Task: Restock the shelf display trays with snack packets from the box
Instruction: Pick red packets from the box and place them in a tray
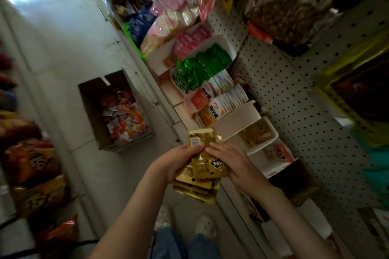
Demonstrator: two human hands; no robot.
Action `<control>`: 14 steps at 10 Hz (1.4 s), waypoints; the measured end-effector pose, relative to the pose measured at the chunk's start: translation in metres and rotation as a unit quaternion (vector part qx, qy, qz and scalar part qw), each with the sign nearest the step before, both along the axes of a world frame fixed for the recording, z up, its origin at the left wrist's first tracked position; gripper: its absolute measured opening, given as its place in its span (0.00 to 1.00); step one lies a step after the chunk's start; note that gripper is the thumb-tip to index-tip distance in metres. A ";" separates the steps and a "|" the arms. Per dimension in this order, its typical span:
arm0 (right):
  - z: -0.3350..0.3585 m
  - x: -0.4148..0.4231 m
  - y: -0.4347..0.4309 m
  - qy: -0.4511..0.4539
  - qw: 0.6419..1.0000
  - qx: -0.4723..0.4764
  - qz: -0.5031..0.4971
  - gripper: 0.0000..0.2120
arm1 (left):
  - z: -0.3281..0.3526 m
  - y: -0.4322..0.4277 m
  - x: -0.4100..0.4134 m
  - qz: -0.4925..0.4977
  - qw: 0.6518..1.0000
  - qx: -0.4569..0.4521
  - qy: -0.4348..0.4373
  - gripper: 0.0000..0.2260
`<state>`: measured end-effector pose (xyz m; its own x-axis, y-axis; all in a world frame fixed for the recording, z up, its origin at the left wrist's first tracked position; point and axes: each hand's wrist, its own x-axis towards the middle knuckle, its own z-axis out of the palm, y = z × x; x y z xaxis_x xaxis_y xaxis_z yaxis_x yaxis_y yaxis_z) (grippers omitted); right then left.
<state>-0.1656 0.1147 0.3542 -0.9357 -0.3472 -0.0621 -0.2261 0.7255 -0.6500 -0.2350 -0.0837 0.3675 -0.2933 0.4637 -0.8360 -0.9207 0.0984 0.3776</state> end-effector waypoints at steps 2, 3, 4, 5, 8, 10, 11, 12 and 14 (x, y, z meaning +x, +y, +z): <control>0.104 0.004 -0.020 -0.027 0.998 0.049 0.021 0.38 | 0.110 -0.008 -0.004 -0.017 1.000 -0.014 0.002 0.23; 0.148 0.002 -0.019 0.005 0.999 0.028 0.028 0.37 | 0.158 -0.005 -0.004 0.021 0.999 -0.014 0.029 0.20; 0.194 -0.005 -0.016 0.014 0.999 0.024 0.019 0.30 | 0.205 -0.009 0.000 0.063 0.998 -0.003 0.030 0.14; 0.229 -0.005 -0.016 -0.021 0.999 -0.026 -0.033 0.25 | 0.236 -0.011 0.007 0.061 0.997 0.009 0.046 0.12; 0.283 0.009 -0.038 -0.025 0.975 -0.154 -0.156 0.22 | 0.288 -0.005 0.000 -0.031 0.990 0.015 0.134 0.11; 0.305 -0.004 -0.047 -0.120 0.874 -0.338 -0.329 0.11 | 0.302 -0.011 -0.001 -0.215 0.953 -0.051 0.209 0.18; 0.308 -0.011 -0.054 -0.151 0.825 -0.423 -0.343 0.10 | 0.310 -0.025 -0.009 -0.126 0.974 -0.110 0.150 0.46; 0.315 -0.012 -0.063 -0.173 0.752 -0.536 -0.342 0.12 | 0.308 -0.029 -0.020 0.169 0.975 0.118 -0.080 0.48; 0.316 -0.013 -0.082 -0.207 0.712 -0.583 -0.332 0.22 | 0.318 -0.026 0.004 0.040 0.988 0.089 0.122 0.32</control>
<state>-0.1791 0.0324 0.6698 -0.9029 0.1218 -0.4122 0.3009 -0.5054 -0.8087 -0.2306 -0.1100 0.6852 -0.5175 0.5645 -0.6431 -0.8026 -0.0596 0.5935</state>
